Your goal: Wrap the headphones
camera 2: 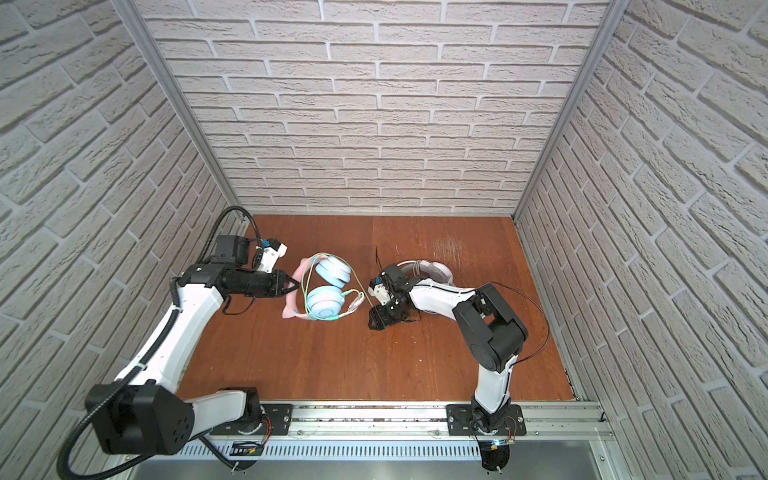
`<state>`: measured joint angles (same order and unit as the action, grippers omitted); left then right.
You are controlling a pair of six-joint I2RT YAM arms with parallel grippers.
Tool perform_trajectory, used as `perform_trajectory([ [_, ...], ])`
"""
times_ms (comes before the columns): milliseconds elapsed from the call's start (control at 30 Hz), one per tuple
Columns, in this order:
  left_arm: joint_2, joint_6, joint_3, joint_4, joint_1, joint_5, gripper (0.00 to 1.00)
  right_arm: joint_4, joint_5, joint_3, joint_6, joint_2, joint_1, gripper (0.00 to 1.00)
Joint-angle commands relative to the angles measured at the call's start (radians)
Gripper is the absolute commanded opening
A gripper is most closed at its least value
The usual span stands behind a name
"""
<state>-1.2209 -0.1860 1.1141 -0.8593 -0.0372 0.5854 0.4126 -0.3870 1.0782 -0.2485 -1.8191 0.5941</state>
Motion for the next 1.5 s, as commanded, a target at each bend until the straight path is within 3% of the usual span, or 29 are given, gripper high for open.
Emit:
perform_trajectory([
  [0,0.041,0.01,-0.013,0.005,0.013,0.067,0.0,-0.095,-0.005,-0.069,-0.127,0.009,-0.005,0.68],
  [167,0.047,0.01,-0.023,0.003,0.023,0.07,0.0,-0.169,-0.013,-0.105,-0.177,0.032,-0.008,0.69],
  [467,0.055,0.039,0.007,-0.038,0.068,0.066,0.0,-0.015,0.071,-0.073,-0.031,0.051,-0.01,0.63],
  [733,0.05,0.037,0.007,-0.032,0.08,0.068,0.0,-0.006,0.048,-0.072,-0.029,0.027,-0.008,0.66],
  [967,0.049,0.04,0.008,-0.028,0.106,0.062,0.0,0.023,0.076,-0.078,-0.01,0.04,-0.008,0.54],
  [1200,0.037,0.032,0.001,-0.009,0.113,0.068,0.0,-0.038,0.044,-0.13,-0.038,0.062,-0.008,0.63],
  [1367,0.038,0.026,-0.006,0.002,0.112,0.067,0.0,-0.049,0.041,-0.141,-0.052,0.047,-0.007,0.47],
  [1467,0.036,0.026,-0.01,0.003,0.114,0.062,0.0,-0.019,0.067,-0.133,-0.035,0.046,-0.002,0.43],
])
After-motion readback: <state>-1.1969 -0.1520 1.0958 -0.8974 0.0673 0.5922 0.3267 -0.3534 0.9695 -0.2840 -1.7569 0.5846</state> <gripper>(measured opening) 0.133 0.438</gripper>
